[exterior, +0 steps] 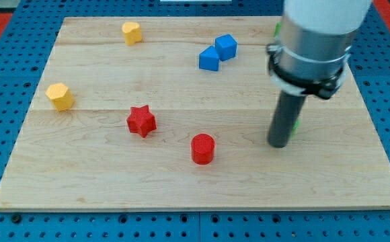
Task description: Place the green circle towards the bottom left side of the green star
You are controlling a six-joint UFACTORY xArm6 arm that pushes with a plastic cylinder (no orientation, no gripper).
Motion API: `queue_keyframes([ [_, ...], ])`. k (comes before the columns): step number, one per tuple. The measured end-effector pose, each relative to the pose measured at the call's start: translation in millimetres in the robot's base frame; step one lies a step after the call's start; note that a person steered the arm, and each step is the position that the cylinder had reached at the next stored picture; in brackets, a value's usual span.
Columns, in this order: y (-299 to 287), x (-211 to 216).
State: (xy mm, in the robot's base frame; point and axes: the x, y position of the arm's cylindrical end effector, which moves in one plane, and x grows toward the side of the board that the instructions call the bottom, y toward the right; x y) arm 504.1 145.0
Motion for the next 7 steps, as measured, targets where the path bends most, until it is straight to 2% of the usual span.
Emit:
queue_keyframes([
  [2,18,-61],
  [4,23,-69],
  [5,51,-70],
  [7,33,-133],
])
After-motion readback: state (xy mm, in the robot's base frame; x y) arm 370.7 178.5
